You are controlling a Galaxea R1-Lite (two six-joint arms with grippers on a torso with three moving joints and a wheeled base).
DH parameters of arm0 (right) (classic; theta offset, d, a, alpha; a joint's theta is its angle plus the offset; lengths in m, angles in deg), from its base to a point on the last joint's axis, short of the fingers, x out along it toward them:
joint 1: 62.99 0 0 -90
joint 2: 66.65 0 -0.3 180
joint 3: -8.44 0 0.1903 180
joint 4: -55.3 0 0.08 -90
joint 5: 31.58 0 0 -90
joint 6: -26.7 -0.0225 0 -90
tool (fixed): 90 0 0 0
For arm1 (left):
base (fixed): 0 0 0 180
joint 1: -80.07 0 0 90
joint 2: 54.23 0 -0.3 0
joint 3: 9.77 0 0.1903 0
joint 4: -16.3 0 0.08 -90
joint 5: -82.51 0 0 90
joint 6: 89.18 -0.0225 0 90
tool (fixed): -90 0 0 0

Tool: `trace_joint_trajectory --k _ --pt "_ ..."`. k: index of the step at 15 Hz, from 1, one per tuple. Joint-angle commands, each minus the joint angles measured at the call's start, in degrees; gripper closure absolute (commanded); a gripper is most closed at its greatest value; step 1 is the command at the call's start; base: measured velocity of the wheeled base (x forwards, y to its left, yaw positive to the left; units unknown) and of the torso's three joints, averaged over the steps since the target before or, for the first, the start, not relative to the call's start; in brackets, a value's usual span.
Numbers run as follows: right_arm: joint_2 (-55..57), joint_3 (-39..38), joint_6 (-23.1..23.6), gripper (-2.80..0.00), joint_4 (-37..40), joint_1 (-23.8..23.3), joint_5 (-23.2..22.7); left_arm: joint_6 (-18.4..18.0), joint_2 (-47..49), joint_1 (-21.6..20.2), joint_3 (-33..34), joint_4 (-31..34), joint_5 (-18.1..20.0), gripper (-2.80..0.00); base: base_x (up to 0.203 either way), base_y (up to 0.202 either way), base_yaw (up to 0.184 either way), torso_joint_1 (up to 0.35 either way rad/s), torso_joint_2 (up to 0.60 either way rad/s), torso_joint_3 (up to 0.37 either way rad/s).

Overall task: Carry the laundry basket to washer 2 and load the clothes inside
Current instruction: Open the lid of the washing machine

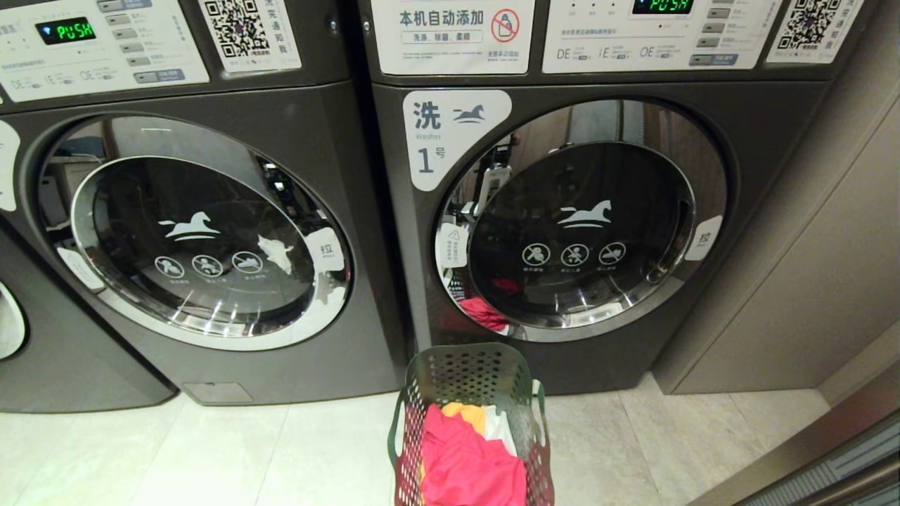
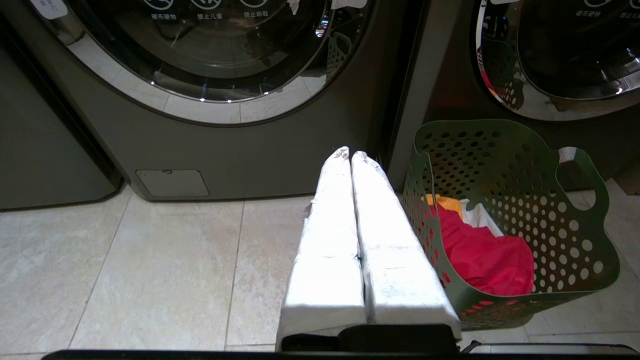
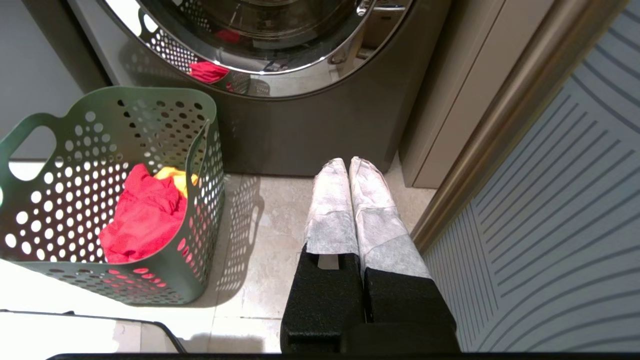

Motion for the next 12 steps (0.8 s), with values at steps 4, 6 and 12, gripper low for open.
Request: trace_joint_trajectory --k 4,6,12 --pt "0.1 -0.4 0.0 0.0 0.0 0.0 0.0 -0.2 0.1 0.0 0.4 0.0 0.0 0.0 -0.002 0.002 -0.051 0.003 0.0 0.001" --pt "0.1 -0.4 -0.1 0.0 0.0 0.0 0.0 -0.1 0.1 0.0 0.4 -0.1 0.1 0.0 -0.002 0.007 -0.135 0.001 0.0 0.003" --pt "0.1 -0.4 0.1 0.0 0.0 0.0 0.0 -0.2 0.1 0.0 0.4 0.0 0.1 0.0 -0.001 0.002 -0.031 0.001 0.0 0.001"
